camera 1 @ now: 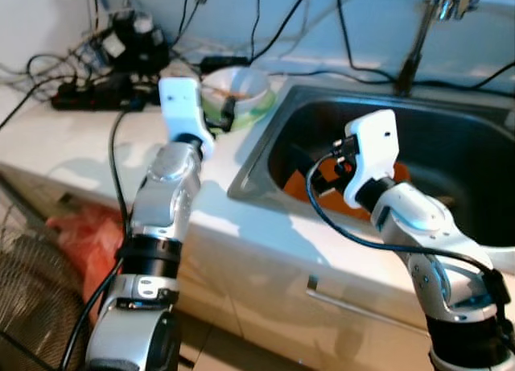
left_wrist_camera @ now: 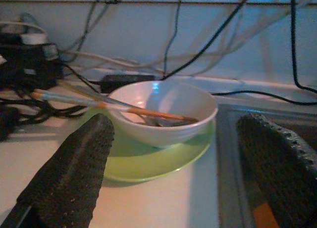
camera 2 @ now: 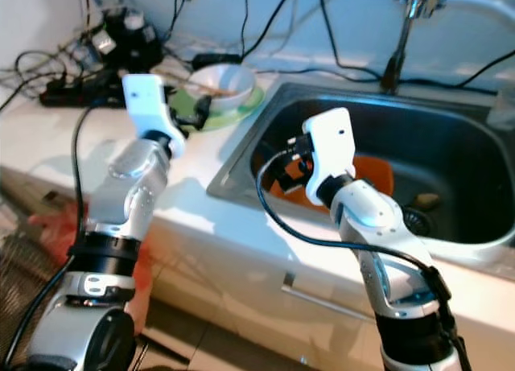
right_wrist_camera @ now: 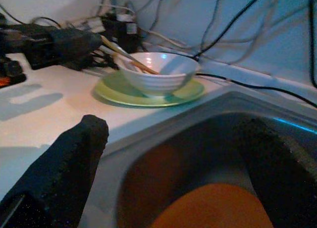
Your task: Kitchen organization
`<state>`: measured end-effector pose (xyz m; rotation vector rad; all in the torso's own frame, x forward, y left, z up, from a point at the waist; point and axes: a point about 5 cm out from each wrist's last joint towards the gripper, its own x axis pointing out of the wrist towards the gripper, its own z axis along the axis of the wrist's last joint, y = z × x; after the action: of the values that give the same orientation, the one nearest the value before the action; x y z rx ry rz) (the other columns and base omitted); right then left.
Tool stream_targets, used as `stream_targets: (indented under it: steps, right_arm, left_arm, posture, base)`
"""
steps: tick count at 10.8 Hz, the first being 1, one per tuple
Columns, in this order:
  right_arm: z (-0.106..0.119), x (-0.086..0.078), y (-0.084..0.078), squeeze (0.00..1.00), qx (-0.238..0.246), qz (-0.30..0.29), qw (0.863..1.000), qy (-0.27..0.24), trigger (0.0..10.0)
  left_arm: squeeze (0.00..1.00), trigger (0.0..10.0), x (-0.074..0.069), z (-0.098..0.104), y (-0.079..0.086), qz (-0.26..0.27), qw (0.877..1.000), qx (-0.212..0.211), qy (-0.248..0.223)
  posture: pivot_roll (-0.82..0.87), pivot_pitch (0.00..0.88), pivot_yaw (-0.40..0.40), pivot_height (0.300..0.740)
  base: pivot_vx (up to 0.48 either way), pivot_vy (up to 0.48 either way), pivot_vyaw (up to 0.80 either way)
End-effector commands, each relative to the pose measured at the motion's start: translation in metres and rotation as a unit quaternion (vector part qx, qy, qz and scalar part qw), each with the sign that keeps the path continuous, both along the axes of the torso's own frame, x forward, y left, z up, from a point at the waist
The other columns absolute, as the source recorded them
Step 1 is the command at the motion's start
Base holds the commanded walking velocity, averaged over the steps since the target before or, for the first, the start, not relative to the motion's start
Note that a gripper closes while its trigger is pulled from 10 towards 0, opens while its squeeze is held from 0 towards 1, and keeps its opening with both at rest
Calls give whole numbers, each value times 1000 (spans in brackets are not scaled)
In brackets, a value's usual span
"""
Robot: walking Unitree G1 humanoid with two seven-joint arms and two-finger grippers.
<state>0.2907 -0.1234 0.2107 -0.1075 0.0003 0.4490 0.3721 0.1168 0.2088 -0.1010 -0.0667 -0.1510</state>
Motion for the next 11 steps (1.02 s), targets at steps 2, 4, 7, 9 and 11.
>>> stream_targets:
  steps: [2, 4, 7, 9, 11]
  right_arm:
    - [2, 1, 3, 0, -2, 6, 1000, 1, 10000]
    - [1, 1, 4, 0, -2, 7, 1000, 1, 10000]
    - [1, 0, 5, 0, -2, 7, 1000, 3, 10000]
    - [0, 0, 5, 0, -2, 7, 1000, 3, 10000]
    - [0, 0, 5, 0, -1, 6, 1000, 3, 10000]
  left_arm:
    - [0, 10000, 0, -3, 5, 9, 1000, 4, 10]
    - [0, 10000, 0, -3, 6, 8, 1000, 5, 11]
    - [0, 10000, -1, -4, 2, 0, 1000, 2, 11]
    - [0, 10000, -2, -4, 2, -1, 1000, -1, 11]
    - [0, 10000, -2, -4, 2, -2, 1000, -3, 12]
  posture:
    - [-111, 0, 98, 740]
    - [-110, 0, 100, 740]
    - [-110, 0, 101, 740]
    - [-109, 0, 102, 740]
    - [-109, 0, 103, 740]
  base:
    - [420, 0, 0]
    - [418, 0, 0]
    - [121, 0, 0]
    - [0, 0, 0]
    - [0, 0, 0]
